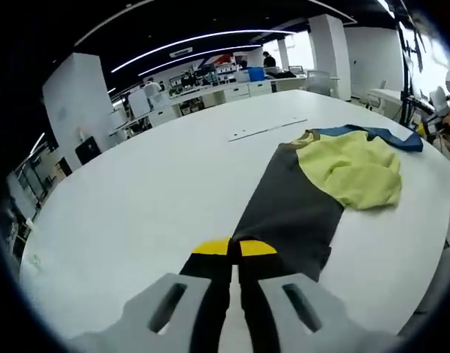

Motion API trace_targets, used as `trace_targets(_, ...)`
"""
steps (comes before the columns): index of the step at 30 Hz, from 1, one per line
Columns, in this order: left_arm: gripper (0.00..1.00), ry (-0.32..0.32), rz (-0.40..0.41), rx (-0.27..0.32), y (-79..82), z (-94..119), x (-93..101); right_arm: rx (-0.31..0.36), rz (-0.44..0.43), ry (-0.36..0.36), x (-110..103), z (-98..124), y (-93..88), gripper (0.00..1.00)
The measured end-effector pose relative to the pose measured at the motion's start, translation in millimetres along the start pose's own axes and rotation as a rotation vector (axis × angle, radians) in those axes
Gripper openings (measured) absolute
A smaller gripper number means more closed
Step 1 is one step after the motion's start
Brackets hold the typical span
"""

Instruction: Fold the garment on the visible template until the final outline fits inside the template.

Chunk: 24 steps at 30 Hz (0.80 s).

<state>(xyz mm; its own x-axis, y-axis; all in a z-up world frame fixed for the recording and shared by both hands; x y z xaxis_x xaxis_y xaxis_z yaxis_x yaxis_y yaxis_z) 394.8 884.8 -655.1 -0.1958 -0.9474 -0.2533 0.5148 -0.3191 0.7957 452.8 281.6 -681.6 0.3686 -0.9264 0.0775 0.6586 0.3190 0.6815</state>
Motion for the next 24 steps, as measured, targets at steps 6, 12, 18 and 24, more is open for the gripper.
trace_targets(6,0.02,0.042,0.022,-0.082,-9.9,0,-1.5,-0.059,0.054,0.020,-9,-2,-7.6,0.21)
trace_targets(12,0.22,0.039,0.057,-0.065,-10.9,4,0.8,-0.016,0.088,0.120,-29,5,2.2,0.28)
trace_targets(18,0.32,-0.047,0.052,-0.018,-2.7,6,23.9,-0.029,0.186,0.187,-55,3,3.1,0.28)
trace_targets(24,0.33,-0.142,0.016,-0.003,2.2,-2,49.6,-0.075,0.115,0.192,-46,-18,-9.7,0.23)
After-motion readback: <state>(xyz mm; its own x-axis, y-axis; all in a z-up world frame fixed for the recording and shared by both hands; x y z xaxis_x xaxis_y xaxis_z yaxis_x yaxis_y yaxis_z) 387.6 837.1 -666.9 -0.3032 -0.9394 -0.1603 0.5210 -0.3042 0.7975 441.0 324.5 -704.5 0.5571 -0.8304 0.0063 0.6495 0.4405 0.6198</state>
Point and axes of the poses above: the point that each gripper's makers call its tool centre point, and the gripper's own axes: z roughly backward along the fingers, x roughly to its right, y roughly out of its top, the point moved 8 cm from there along z, roughly backward along the fingers, and after that the axes turned 4 degrees about -z, right-handed, at the moved point
